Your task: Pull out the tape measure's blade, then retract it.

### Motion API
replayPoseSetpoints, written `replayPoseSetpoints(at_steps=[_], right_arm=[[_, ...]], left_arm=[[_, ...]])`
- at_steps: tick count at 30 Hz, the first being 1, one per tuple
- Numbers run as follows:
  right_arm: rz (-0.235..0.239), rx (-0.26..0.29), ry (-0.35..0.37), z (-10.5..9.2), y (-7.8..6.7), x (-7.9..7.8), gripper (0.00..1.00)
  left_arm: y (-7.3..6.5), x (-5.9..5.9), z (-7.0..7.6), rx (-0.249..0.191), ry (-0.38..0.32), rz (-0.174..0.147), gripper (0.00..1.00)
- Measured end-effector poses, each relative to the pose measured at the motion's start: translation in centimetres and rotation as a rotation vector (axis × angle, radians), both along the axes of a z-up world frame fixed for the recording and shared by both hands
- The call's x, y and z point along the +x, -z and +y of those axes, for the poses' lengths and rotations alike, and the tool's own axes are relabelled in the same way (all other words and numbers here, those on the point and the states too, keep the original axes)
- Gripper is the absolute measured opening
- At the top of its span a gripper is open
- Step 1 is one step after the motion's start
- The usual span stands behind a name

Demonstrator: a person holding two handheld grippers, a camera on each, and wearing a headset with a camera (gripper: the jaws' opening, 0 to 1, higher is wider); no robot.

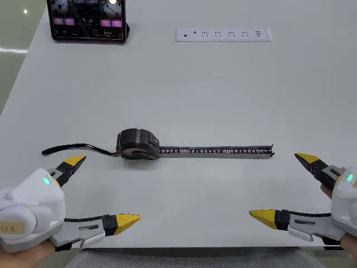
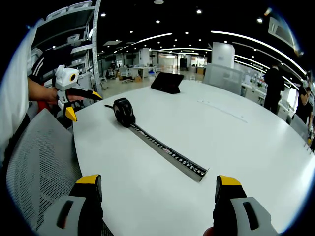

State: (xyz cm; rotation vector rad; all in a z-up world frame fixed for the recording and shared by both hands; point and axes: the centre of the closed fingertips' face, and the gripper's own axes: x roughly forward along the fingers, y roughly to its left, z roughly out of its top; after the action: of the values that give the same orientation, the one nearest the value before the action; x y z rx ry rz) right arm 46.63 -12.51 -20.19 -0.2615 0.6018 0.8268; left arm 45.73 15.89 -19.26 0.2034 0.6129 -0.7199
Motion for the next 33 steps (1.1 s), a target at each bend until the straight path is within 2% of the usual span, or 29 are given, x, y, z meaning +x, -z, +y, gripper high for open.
replayPoseSetpoints(at_steps=[8,19,33], right_arm=[[-0.013,0.001,-0.007,-0.1,-0.2,1.2,0.95],[-0.004,0.006,-0.016,-0.5,0.1,2.1,0.92],[0.008,-0.013,-0.038,-1.1,0.6,3.7,0.89]], left_arm=[[0.4,0.8,-0.7,0.005,-0.004,0.009,0.99],[1.1,2.1,-1.4,0.008,-0.01,0.027,0.98],[1.9,3.9,-2.6,-0.002,-0.019,0.043,0.97]])
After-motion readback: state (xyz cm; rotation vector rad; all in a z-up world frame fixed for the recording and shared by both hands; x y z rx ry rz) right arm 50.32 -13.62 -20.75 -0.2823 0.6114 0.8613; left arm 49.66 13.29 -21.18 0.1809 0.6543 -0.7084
